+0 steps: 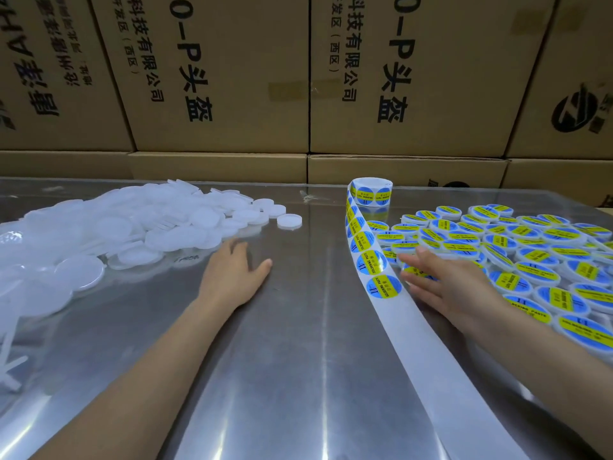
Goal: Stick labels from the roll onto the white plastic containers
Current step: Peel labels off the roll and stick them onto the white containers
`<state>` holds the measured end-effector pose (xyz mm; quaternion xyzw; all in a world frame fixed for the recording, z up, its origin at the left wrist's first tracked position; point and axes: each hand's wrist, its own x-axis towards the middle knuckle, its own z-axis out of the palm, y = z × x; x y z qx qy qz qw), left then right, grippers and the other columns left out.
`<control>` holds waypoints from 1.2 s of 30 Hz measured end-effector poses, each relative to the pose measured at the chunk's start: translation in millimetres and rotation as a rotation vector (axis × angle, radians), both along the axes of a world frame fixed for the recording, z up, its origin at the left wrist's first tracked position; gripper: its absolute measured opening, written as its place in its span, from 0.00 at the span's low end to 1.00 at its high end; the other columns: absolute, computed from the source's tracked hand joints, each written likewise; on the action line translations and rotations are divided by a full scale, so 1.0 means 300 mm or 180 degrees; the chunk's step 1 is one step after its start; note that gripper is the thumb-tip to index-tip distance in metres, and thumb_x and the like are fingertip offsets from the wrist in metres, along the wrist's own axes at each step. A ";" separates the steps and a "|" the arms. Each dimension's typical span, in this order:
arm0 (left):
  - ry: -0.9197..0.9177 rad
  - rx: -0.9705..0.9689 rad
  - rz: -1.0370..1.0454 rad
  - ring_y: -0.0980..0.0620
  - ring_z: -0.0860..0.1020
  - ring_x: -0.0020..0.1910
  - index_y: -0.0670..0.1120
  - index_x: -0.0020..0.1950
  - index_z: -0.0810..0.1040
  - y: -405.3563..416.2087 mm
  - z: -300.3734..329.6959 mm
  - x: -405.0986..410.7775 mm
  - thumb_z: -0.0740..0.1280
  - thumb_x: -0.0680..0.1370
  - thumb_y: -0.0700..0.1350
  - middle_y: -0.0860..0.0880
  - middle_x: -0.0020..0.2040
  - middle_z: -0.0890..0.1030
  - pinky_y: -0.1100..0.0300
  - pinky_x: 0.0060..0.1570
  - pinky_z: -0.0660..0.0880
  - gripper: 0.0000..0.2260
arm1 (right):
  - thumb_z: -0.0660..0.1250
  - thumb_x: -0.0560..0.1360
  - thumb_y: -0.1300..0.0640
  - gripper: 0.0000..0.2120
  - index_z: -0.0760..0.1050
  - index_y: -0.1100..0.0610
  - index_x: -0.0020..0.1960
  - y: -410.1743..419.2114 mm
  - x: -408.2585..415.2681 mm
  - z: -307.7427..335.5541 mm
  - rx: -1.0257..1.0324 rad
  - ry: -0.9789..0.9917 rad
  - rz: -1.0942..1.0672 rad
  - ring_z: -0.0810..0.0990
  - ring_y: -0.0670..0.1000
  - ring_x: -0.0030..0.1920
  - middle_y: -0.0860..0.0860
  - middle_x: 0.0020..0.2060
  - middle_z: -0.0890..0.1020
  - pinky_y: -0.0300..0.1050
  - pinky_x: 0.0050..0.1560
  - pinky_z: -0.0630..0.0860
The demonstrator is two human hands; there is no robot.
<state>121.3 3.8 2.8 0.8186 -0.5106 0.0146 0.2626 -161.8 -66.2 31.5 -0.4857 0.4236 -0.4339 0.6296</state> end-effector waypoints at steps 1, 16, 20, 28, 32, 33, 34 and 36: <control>0.0037 0.0054 0.0082 0.45 0.64 0.70 0.43 0.71 0.67 -0.007 -0.005 0.006 0.61 0.78 0.56 0.45 0.72 0.65 0.52 0.66 0.64 0.25 | 0.65 0.77 0.55 0.05 0.76 0.55 0.51 -0.007 -0.005 -0.003 0.0080 -0.0054 -0.0011 0.83 0.44 0.41 0.46 0.49 0.83 0.37 0.37 0.75; -0.0631 0.0510 0.1367 0.42 0.60 0.71 0.42 0.66 0.68 -0.066 -0.003 0.125 0.56 0.77 0.58 0.42 0.69 0.66 0.44 0.68 0.57 0.25 | 0.61 0.80 0.54 0.07 0.74 0.54 0.45 -0.037 -0.023 0.003 -0.0021 0.0238 -0.0226 0.82 0.48 0.42 0.48 0.42 0.84 0.41 0.38 0.75; -0.0819 0.0430 0.1296 0.42 0.69 0.63 0.42 0.62 0.70 -0.063 0.001 0.114 0.55 0.78 0.55 0.42 0.62 0.72 0.45 0.65 0.59 0.21 | 0.62 0.79 0.53 0.08 0.73 0.57 0.46 -0.041 -0.007 -0.012 -0.0367 0.0277 -0.0386 0.83 0.48 0.39 0.48 0.42 0.84 0.42 0.39 0.77; -0.0999 -0.0043 0.0741 0.41 0.74 0.53 0.40 0.56 0.76 -0.029 0.016 0.063 0.58 0.78 0.47 0.43 0.57 0.75 0.54 0.41 0.68 0.14 | 0.68 0.74 0.51 0.10 0.71 0.52 0.36 0.010 0.049 -0.060 -0.2057 0.1983 -0.0311 0.79 0.42 0.37 0.44 0.35 0.82 0.40 0.38 0.71; -0.1212 -0.0117 0.0532 0.42 0.75 0.54 0.42 0.59 0.77 -0.015 0.013 0.032 0.59 0.77 0.47 0.44 0.57 0.78 0.53 0.42 0.70 0.15 | 0.66 0.75 0.51 0.06 0.73 0.49 0.40 0.039 0.062 -0.074 -0.2316 0.2478 0.0091 0.79 0.40 0.42 0.38 0.36 0.81 0.39 0.42 0.72; -0.1230 -0.0170 0.0460 0.43 0.75 0.54 0.43 0.60 0.77 -0.010 0.013 0.022 0.60 0.77 0.47 0.45 0.57 0.78 0.54 0.43 0.72 0.15 | 0.66 0.75 0.52 0.05 0.73 0.49 0.40 0.046 0.065 -0.076 -0.2400 0.2571 0.0198 0.79 0.40 0.43 0.37 0.37 0.81 0.40 0.43 0.73; -0.1251 -0.0224 0.0381 0.43 0.76 0.54 0.44 0.60 0.77 -0.006 0.012 0.010 0.60 0.77 0.48 0.45 0.56 0.79 0.54 0.44 0.73 0.15 | 0.66 0.75 0.52 0.05 0.73 0.48 0.41 0.052 0.067 -0.078 -0.2486 0.2652 0.0273 0.79 0.40 0.43 0.36 0.36 0.80 0.41 0.45 0.73; -0.1277 -0.0307 0.0204 0.44 0.76 0.54 0.45 0.60 0.77 0.001 0.008 -0.019 0.60 0.77 0.48 0.47 0.56 0.79 0.53 0.44 0.74 0.15 | 0.65 0.75 0.51 0.05 0.72 0.47 0.40 0.058 0.072 -0.079 -0.2572 0.2682 0.0356 0.79 0.39 0.43 0.35 0.36 0.80 0.43 0.46 0.75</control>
